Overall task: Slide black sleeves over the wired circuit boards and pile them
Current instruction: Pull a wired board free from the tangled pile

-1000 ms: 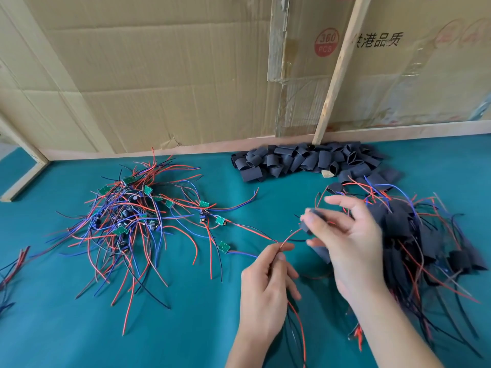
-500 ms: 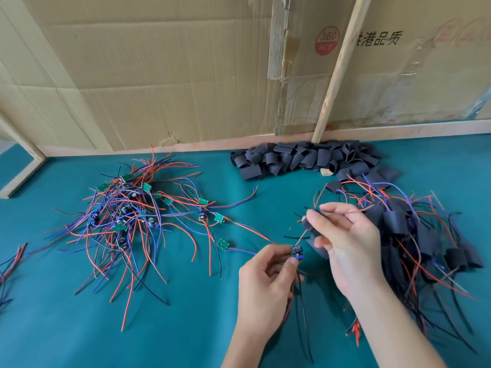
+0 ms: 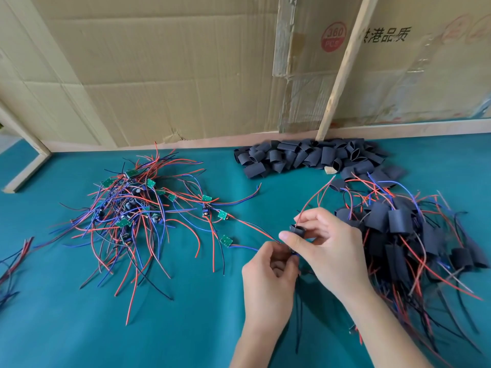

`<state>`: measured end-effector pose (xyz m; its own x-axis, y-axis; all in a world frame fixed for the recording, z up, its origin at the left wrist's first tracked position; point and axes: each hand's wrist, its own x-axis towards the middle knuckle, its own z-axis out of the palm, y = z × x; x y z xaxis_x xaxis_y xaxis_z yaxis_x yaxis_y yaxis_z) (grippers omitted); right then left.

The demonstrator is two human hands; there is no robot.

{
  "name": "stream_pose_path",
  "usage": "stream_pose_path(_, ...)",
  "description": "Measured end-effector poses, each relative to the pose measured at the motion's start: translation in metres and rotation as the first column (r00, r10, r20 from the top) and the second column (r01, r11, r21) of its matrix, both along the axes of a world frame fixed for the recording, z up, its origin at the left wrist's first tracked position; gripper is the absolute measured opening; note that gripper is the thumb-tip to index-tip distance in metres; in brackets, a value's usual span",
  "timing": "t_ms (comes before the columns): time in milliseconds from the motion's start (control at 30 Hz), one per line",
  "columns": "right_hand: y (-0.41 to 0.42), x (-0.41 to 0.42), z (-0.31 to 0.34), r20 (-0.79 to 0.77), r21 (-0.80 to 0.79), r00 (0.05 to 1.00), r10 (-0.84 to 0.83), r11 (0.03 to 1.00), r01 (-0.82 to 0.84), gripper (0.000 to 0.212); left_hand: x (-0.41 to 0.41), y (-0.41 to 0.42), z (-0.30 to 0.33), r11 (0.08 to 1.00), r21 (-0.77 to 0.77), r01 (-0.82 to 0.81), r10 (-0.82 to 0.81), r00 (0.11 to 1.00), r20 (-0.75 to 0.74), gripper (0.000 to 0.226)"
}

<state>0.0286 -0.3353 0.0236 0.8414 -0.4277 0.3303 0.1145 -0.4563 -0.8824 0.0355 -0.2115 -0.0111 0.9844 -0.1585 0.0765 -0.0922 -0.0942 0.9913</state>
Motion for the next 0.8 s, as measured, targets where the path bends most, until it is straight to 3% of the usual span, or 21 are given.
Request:
stream_pose_path(267,-0.005,0.0,0.002,-0.025,-0.074,1.0,0.007,0.997,-0.009,0.033,-0.002,-0.003,0.003,0.997,0.081,0.004,-0.006,1.0,0.026,0.02)
stream_pose_path(433,-0.009,0.001,-0.002,-0.018,-0.114,1.0,0.004,0.994,-0.006,0.033,-0.004,-0.003,0.006,0.996,0.092,0.02,-0.024,0.999,0.043,0.038)
stream_pose_path(667,-0.019,0.001,-0.006,-0.14,-0.117,0.987,0.083,0.988,-0.1,0.029,-0.005,-0.001,0.008,0.999,0.02,-0.028,0.027,0.999,0.047,0.034)
stream_pose_path(800,-0.016,0.001,-0.004,-0.176,-0.019,0.981,0.079,0.996,-0.084,0.025,-0.005,0.0,0.006,0.995,-0.042,-0.092,0.093,0.995,0.03,0.033)
